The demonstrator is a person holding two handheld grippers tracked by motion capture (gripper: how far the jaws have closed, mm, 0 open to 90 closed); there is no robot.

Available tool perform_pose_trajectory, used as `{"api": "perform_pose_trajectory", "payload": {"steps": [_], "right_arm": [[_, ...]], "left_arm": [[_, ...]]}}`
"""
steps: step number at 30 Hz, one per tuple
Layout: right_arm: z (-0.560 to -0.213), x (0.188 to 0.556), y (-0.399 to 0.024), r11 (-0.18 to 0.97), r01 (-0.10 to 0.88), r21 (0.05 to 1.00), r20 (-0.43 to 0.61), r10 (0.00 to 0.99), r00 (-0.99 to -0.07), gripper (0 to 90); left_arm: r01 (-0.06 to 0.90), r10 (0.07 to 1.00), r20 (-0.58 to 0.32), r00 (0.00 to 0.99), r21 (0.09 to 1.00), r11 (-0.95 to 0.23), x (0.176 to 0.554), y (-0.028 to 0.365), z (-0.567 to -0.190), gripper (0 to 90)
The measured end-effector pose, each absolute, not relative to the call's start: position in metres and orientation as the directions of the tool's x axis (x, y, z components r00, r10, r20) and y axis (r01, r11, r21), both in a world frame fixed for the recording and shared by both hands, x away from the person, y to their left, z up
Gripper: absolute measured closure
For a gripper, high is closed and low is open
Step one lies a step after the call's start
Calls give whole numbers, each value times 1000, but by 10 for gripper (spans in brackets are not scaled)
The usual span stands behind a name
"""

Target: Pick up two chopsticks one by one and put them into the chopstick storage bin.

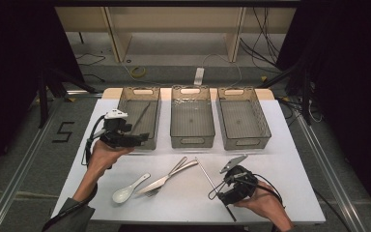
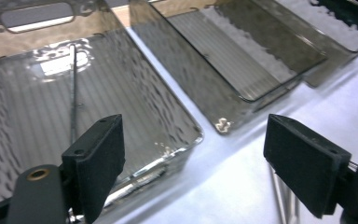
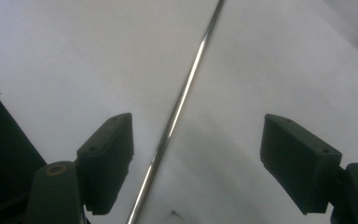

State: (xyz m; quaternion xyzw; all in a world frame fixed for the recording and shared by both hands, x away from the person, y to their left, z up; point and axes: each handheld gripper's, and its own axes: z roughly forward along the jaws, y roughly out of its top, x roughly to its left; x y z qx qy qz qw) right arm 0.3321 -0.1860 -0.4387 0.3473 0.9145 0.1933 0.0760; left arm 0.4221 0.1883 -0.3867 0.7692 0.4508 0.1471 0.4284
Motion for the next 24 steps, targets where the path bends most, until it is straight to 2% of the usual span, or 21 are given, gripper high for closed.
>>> {"api": "perform_pose_trajectory", "payload": {"steps": [11,24], "right_arm": [[-445,336,-177,714,608,346,1,648,-762,357],[-451,338,-172,742,607,285,9,631,-776,500]], "left_arm": [[522,766,-197,612,829,-203,388,185,-395,168],[487,733,-157,662,834,-261,361,178,-408,168]]}}
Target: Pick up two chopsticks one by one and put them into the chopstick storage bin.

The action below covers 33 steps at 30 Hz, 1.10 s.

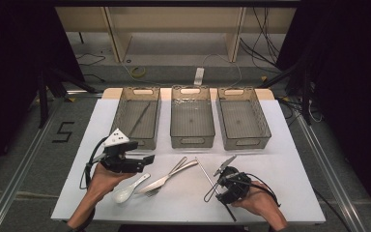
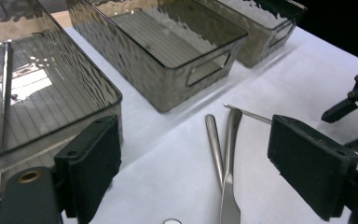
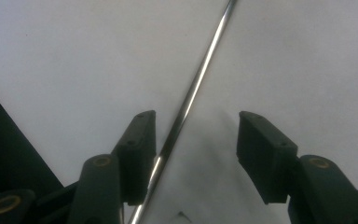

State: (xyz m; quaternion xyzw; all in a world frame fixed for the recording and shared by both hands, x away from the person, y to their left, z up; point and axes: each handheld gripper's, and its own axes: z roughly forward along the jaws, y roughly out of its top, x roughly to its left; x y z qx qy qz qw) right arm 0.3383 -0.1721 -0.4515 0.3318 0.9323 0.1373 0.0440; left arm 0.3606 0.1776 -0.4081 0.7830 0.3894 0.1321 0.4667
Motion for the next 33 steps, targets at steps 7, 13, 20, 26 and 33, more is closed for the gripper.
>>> {"api": "perform_pose_trajectory", "payload": {"steps": [7,13,20,26,33], "right_arm": [[-453,340,-166,751,603,269,14,623,-782,567],[-455,340,-164,762,597,249,13,614,-789,622],[-457,342,-163,771,592,235,8,607,-795,668],[-457,343,-161,777,589,222,-4,605,-796,703],[-457,347,-162,771,602,209,6,614,-789,769]], "left_arm": [[480,733,-146,665,835,-269,351,178,-414,168],[471,726,-142,673,839,-272,345,177,-416,168],[469,721,-137,680,837,-283,344,175,-418,168],[468,721,-136,680,837,-284,343,176,-419,168],[462,719,-131,683,839,-287,342,175,-418,168]]}}
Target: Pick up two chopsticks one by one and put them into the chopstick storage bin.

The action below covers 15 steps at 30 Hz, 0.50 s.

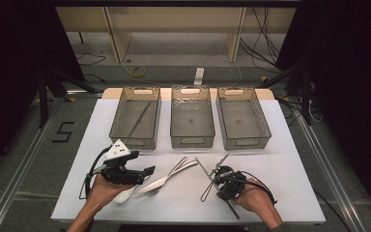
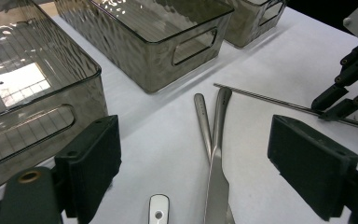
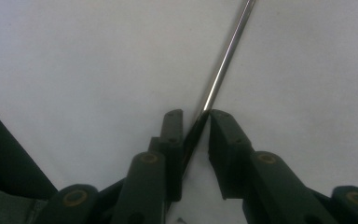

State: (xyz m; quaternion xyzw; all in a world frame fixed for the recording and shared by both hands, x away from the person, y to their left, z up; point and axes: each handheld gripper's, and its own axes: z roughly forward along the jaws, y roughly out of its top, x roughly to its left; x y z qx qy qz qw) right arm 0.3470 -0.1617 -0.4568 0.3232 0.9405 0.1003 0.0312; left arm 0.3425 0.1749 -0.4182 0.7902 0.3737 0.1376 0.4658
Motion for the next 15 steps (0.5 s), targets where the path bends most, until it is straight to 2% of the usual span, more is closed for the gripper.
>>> {"api": "perform_pose_trajectory", "payload": {"steps": [7,15], "right_arm": [[-456,351,-162,760,623,185,19,632,-775,792],[-455,356,-168,744,647,165,-16,658,-753,847]], "left_arm": [[458,715,-129,687,841,-288,342,175,-418,168],[455,711,-125,692,841,-294,342,175,-418,169]]}}
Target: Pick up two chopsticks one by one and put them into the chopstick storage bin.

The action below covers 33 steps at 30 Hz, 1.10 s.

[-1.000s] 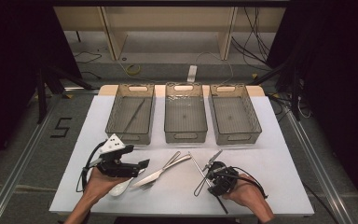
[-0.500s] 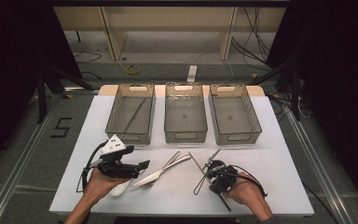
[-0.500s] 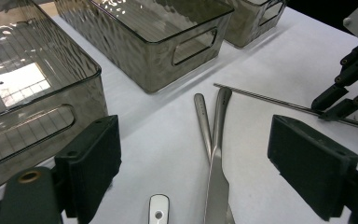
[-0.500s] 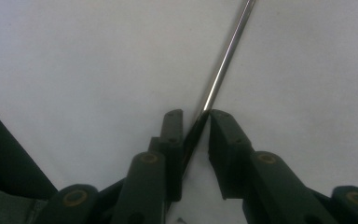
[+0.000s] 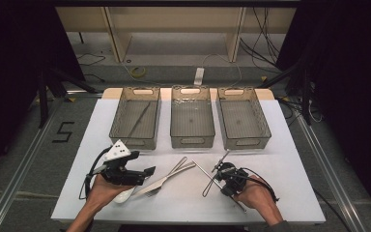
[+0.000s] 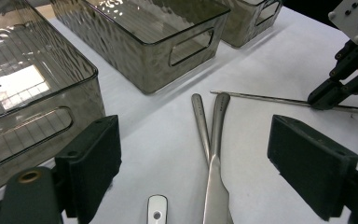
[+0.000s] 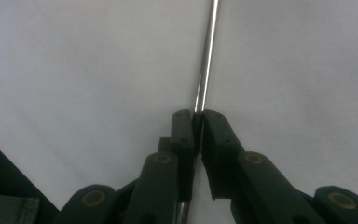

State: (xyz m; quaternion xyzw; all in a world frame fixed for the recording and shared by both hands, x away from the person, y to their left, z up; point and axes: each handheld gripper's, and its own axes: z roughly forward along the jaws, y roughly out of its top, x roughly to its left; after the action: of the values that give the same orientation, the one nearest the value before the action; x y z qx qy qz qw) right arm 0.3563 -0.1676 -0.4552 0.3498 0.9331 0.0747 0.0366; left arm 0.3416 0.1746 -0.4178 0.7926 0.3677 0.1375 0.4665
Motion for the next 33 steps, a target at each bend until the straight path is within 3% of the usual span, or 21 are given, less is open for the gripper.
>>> {"api": "perform_pose_trajectory", "payload": {"steps": [13,33], "right_arm": [[-454,361,-175,742,650,166,-43,664,-747,861],[-428,361,-198,715,632,299,-21,667,-745,863]], "left_arm": [[456,711,-126,691,840,-294,342,175,-418,170],[437,676,-114,728,838,-329,341,167,-418,175]]}}
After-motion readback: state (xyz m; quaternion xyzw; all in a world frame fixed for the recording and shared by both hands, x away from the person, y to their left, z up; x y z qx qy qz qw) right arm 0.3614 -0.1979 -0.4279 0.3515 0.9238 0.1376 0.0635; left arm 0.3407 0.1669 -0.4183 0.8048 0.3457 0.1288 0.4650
